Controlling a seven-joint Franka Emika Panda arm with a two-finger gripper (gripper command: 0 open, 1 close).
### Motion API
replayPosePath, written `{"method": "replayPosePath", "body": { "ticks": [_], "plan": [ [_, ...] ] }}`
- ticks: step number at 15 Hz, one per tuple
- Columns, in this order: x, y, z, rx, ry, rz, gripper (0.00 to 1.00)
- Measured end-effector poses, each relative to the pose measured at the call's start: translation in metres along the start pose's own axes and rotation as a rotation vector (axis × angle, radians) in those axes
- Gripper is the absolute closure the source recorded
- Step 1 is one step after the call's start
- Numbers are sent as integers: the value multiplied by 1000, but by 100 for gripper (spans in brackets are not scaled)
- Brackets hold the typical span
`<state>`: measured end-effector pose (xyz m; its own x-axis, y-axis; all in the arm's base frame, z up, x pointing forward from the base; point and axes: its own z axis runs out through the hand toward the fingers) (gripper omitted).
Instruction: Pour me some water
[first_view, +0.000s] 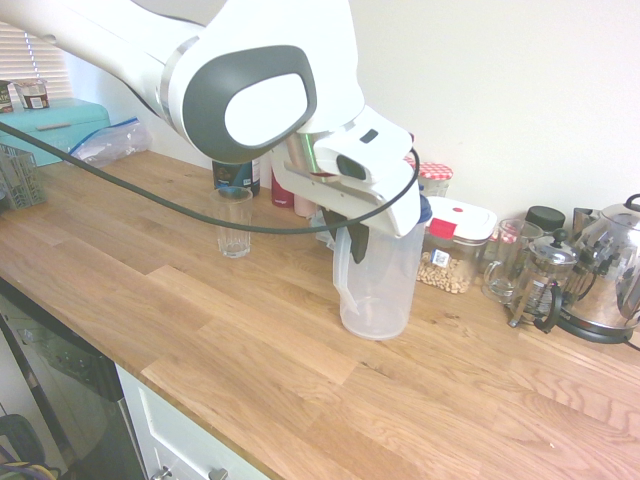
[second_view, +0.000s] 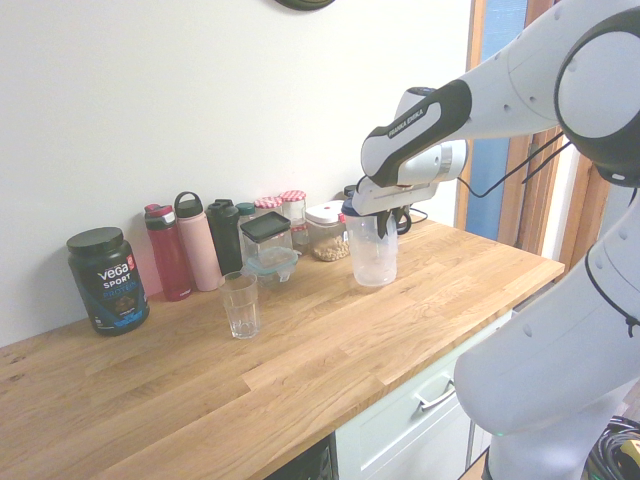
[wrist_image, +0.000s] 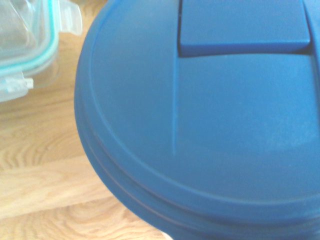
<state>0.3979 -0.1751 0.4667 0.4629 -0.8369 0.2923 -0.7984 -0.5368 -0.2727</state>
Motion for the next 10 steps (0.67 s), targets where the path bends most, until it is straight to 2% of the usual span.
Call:
{"method": "replayPosePath", "body": {
  "ticks": [2, 3, 10],
  "plan": [
    [1, 0, 10, 2, 1, 7, 100],
    [1, 0, 11, 4, -2, 11, 0],
    [1, 1, 11, -1, -9, 14, 0]
  ]
}}
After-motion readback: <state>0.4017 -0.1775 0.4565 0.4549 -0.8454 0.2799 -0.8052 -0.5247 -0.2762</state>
